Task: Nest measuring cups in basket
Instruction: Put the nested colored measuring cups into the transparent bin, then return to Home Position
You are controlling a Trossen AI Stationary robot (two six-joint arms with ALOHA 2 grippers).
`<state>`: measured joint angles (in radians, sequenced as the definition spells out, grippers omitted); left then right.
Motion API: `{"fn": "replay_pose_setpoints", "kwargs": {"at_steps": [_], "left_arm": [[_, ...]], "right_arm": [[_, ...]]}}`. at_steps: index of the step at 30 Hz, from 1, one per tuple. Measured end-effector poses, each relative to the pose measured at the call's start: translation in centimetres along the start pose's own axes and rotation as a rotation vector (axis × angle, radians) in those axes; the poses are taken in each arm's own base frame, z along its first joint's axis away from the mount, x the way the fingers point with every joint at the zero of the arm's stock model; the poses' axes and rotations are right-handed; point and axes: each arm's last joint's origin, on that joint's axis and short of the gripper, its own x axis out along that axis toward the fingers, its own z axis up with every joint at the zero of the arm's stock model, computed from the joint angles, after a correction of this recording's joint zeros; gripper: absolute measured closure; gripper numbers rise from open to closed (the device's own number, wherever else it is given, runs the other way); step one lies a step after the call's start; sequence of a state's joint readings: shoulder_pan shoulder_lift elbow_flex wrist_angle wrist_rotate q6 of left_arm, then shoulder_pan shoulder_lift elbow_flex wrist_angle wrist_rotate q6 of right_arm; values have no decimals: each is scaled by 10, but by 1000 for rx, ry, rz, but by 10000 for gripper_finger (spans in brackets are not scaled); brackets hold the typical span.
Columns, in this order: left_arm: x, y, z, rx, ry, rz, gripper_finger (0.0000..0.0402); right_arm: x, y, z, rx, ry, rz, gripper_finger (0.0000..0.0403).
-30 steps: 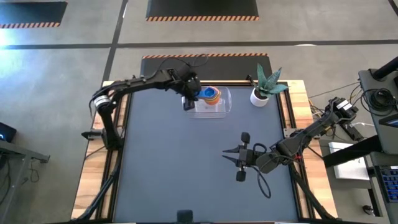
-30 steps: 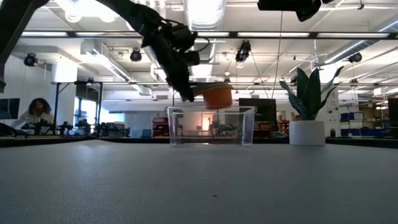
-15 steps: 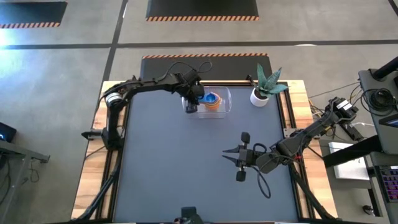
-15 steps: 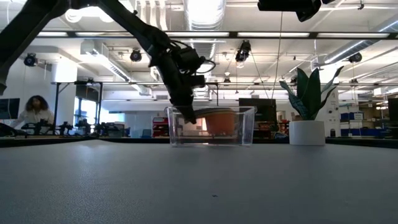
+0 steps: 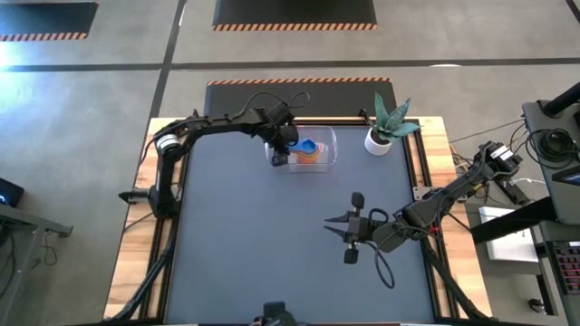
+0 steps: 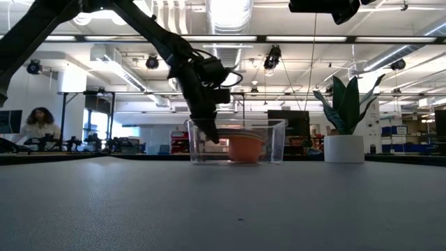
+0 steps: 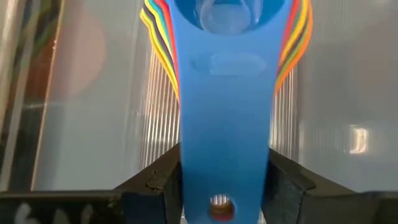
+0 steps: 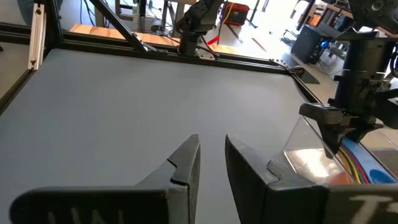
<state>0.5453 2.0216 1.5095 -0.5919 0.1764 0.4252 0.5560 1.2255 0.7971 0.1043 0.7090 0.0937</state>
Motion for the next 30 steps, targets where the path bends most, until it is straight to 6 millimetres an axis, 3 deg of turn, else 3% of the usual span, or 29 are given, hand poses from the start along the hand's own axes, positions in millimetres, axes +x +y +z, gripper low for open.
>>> {"fn": "replay_pose_setpoints", "kwargs": {"at_steps": [19, 25, 30], "left_arm": [[-11, -3, -3, -52, 37, -16, 246], [-15, -3, -2, -50, 31, -3, 199], [-32, -5, 2, -43, 9, 8, 154]], "right_arm": [[0, 0, 0, 12, 0, 0, 337], [0, 0, 0, 12, 0, 0, 337], [0, 0, 0, 9, 0, 0, 337]]}}
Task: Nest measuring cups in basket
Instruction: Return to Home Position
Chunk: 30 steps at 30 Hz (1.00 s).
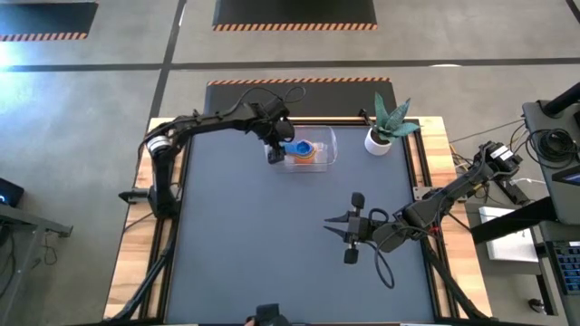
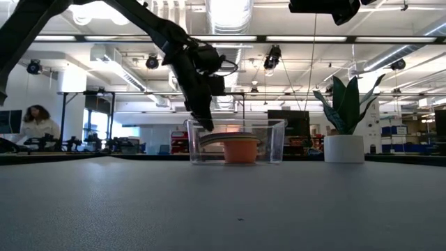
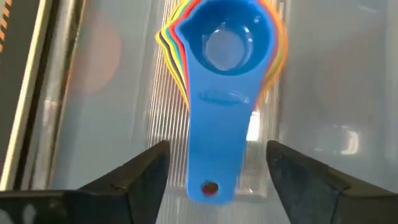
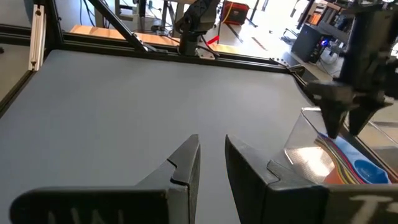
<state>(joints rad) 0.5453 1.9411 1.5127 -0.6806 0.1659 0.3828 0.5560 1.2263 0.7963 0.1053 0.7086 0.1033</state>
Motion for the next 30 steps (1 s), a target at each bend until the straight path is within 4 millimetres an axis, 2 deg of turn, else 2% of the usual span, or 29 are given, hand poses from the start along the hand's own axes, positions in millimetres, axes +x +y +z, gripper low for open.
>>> {"fn": "replay_pose_setpoints", "kwargs": {"at_steps": [3, 7, 11, 16, 21, 26, 30], "left_arm": [[-19, -1, 6, 9, -11, 4, 143], [-54, -4, 17, 14, -48, 17, 150], [-91, -14, 24, 36, -133, 43, 176], [-145, -37, 22, 53, -294, 79, 229], [-198, -65, 3, 29, -425, 78, 303], [-234, -93, -33, 20, -522, 51, 388], [-254, -113, -69, -5, -634, 28, 389]], "right_arm": [[0, 0, 0, 0, -1, 0, 337], [-1, -5, 3, -12, -12, -11, 337], [1, -16, 8, -27, -23, -26, 337], [-2, -41, 22, -4, -66, 64, 342], [-12, -69, 31, -9, -123, 69, 351], [-31, -92, 31, -14, -96, 27, 355], [-50, -104, 28, -2, -115, 17, 355]]}}
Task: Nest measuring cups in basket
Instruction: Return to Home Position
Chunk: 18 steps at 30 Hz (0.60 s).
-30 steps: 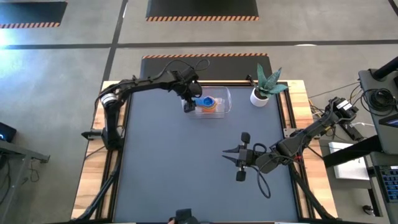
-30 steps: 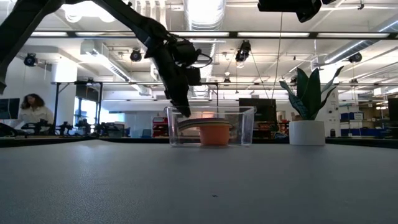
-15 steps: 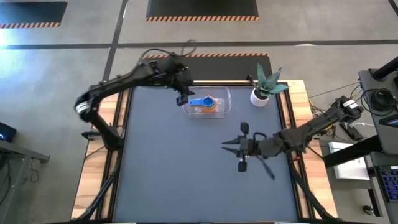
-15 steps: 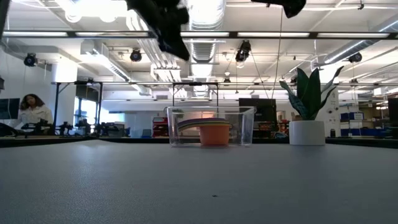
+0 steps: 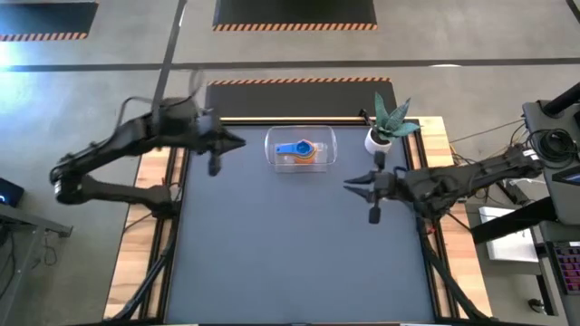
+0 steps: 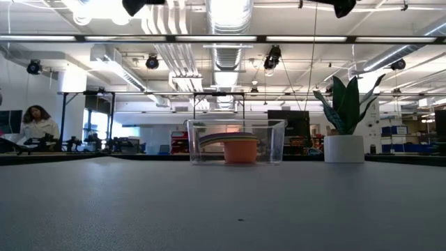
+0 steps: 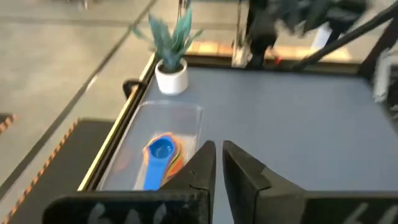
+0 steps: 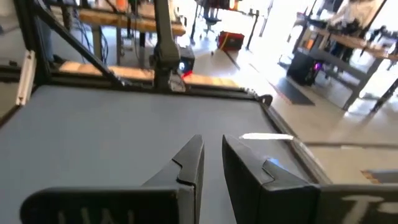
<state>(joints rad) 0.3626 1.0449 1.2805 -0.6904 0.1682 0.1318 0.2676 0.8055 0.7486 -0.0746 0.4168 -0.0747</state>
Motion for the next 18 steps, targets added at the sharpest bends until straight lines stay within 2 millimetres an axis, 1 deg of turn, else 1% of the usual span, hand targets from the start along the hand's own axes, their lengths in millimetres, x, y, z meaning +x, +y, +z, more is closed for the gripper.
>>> {"fn": "replay_pose_setpoints", "kwargs": {"at_steps": [4, 8, 10, 12, 15, 18], "left_arm": [[-35, -14, -24, -12, -135, -22, 395], [-69, -25, -48, 1, -284, -82, 400], [-84, -29, -58, 17, -355, -121, 400], [-97, -33, -69, 35, -414, -159, 400], [-107, -38, -87, 3, -478, -188, 400], [-106, -40, -110, -30, -484, -197, 400]], "right_arm": [[-24, -11, -1, -6, -73, -5, 355], [-52, -23, -3, -1, -171, -19, 355], [-82, -36, -1, 38, -287, -36, 355], [-95, -42, -3, 52, -339, -44, 355], [-107, -47, -11, 66, -384, -51, 355], [-111, -48, -21, 83, -426, -62, 355]]}}
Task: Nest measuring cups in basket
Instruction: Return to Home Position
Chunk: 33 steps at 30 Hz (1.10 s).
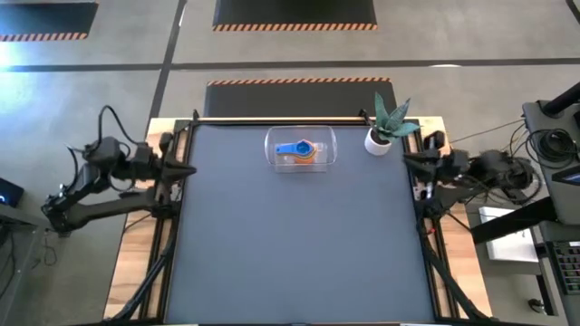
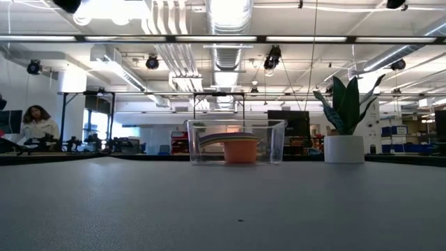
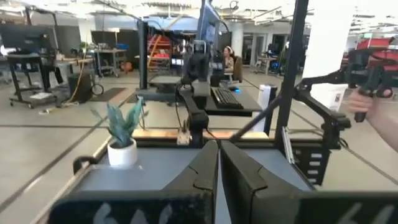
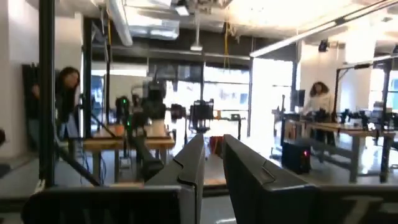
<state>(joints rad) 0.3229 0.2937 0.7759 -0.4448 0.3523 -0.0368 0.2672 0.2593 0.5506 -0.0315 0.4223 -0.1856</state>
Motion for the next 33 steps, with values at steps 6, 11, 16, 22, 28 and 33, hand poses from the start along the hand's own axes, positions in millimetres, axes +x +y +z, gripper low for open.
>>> {"fn": "replay_pose_setpoints", "kwargs": {"at_steps": [6, 11, 16, 22, 28, 33], "left_arm": [[-5, -3, -48, -43, -67, -100, 400], [-2, -1, -84, -67, -91, -144, 400], [13, 3, -108, -85, -29, -194, 400], [20, 7, -124, -45, -120, -206, 400], [28, 10, -150, -53, -93, -224, 400], [34, 12, -171, -56, -88, -229, 400]], "right_arm": [[0, 7, -36, 5, -9, 2, 355], [3, 14, -68, -4, -7, 0, 355], [2, 18, -97, -4, -3, -25, 355], [-4, 12, -106, -39, -10, -94, 356], [-14, 8, -106, -66, -23, -21, 371], [-12, 11, -120, -56, 56, 6, 392]]}}
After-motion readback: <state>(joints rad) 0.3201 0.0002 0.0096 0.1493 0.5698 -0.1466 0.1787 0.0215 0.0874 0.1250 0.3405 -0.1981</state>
